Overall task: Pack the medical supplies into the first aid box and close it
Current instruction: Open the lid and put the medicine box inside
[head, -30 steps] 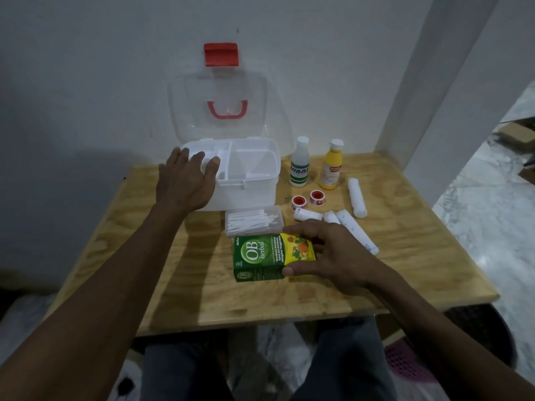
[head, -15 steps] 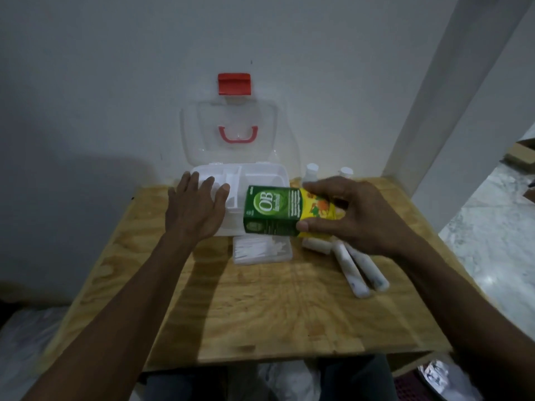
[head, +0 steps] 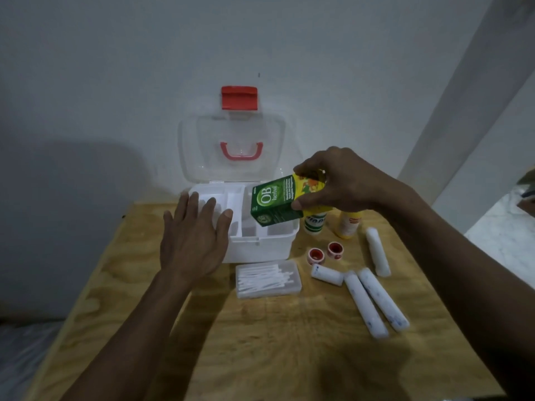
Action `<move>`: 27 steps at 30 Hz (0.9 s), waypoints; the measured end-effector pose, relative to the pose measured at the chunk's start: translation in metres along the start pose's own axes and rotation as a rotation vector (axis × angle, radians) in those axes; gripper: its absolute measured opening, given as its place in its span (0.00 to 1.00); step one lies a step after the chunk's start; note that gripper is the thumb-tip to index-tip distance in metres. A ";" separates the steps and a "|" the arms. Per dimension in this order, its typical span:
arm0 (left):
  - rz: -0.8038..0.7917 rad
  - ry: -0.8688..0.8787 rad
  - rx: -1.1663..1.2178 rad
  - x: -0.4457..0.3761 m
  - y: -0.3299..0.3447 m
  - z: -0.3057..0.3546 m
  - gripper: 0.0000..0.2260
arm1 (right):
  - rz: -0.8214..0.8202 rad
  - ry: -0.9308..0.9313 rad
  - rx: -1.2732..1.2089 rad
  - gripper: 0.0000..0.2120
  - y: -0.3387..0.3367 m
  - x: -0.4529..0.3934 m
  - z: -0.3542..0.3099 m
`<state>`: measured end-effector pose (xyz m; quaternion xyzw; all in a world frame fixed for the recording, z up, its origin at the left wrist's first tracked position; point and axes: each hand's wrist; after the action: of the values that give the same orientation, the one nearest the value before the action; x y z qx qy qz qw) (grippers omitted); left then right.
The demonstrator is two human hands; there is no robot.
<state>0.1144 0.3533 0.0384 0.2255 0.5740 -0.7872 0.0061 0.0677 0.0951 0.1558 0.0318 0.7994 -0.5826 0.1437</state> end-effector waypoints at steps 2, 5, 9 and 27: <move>-0.005 0.000 -0.007 0.000 0.001 -0.001 0.32 | -0.047 -0.001 0.015 0.34 0.005 -0.007 0.000; -0.012 -0.012 -0.006 0.000 0.001 -0.001 0.32 | -0.109 -0.005 0.041 0.34 0.013 -0.015 -0.002; -0.008 -0.026 0.007 0.001 0.001 0.000 0.32 | -0.156 -0.021 0.059 0.34 0.022 -0.024 -0.008; -0.030 -0.067 0.036 0.003 0.001 0.002 0.32 | -0.289 -0.019 0.035 0.30 0.079 -0.044 -0.019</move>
<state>0.1113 0.3519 0.0366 0.1906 0.5626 -0.8044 0.0093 0.1235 0.1431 0.1003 -0.0866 0.7840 -0.6113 0.0653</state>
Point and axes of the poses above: each hand's wrist, its own x-axis away from the middle knuckle, its own y-axis out of the palm, z = x × y, and after that the axes turned 6 degrees about z, right-handed
